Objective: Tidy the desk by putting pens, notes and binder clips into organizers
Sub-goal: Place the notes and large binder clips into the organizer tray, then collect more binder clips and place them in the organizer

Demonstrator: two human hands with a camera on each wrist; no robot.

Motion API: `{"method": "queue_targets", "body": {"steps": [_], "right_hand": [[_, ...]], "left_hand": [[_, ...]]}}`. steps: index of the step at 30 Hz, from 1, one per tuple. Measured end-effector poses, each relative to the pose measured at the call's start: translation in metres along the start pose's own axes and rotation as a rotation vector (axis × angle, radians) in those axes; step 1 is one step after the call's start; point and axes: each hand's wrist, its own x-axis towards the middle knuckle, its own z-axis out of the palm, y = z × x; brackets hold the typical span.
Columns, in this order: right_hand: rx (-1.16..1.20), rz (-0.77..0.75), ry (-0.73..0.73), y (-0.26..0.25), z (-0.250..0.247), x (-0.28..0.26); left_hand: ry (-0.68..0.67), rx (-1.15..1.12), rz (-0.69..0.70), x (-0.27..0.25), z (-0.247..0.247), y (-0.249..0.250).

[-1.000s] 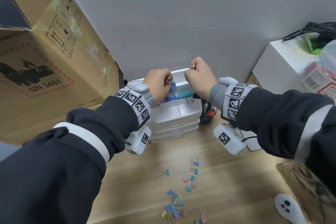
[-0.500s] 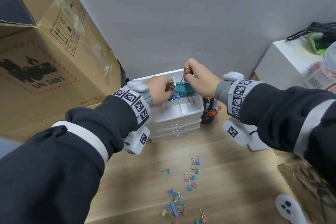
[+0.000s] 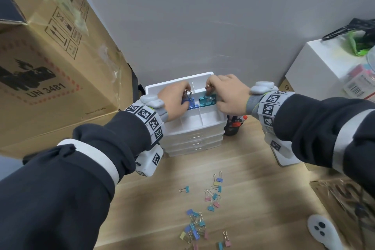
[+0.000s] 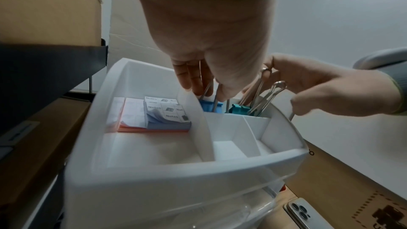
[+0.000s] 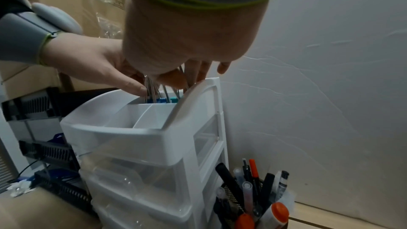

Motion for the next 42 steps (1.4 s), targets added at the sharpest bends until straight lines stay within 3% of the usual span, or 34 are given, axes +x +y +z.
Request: {"method": "queue_targets", "body": {"steps": [3, 10, 16, 21, 25, 28, 31, 34, 40, 42], "right_hand": [[0.016, 0.012, -0.001, 0.001, 0.004, 0.0], [-0.099, 0.07, 0.184, -0.003, 0.023, 0.017], [-0.19, 0.013, 0.156, -0.009, 0.03, 0.019], [-0.166, 0.134, 0.203, -0.016, 0.029, 0.011], [-0.057, 0.161, 0.31, -0.025, 0.021, 0.0], [-0.019, 0.11, 0.402, -0.038, 0.019, -0.011], [0.035, -0.034, 0.46, -0.053, 0.019, -0.018], [0.141, -0.154, 0.375, -0.067, 0.026, -0.034], [0.154, -0.165, 0.094, -0.077, 0.089, -0.082], [0.132, -0.102, -0.008, -0.069, 0.111, -0.095]], "left_hand": [[-0.043, 0.001, -0.016, 0.003, 0.003, 0.0], [-0.089, 0.027, -0.031, 0.01, 0.006, -0.001], [-0.098, 0.012, -0.047, 0.007, 0.009, 0.0], [0.042, -0.039, -0.067, -0.007, 0.009, 0.001], [0.142, -0.035, 0.006, -0.032, 0.004, -0.006], [0.169, 0.012, 0.027, -0.053, 0.002, -0.009], [0.125, 0.021, 0.024, -0.069, 0.003, -0.011], [0.098, 0.021, 0.041, -0.089, 0.012, -0.015], [0.033, -0.005, 0.032, -0.139, 0.062, -0.026], [-0.014, -0.021, -0.003, -0.154, 0.078, -0.029]]}}
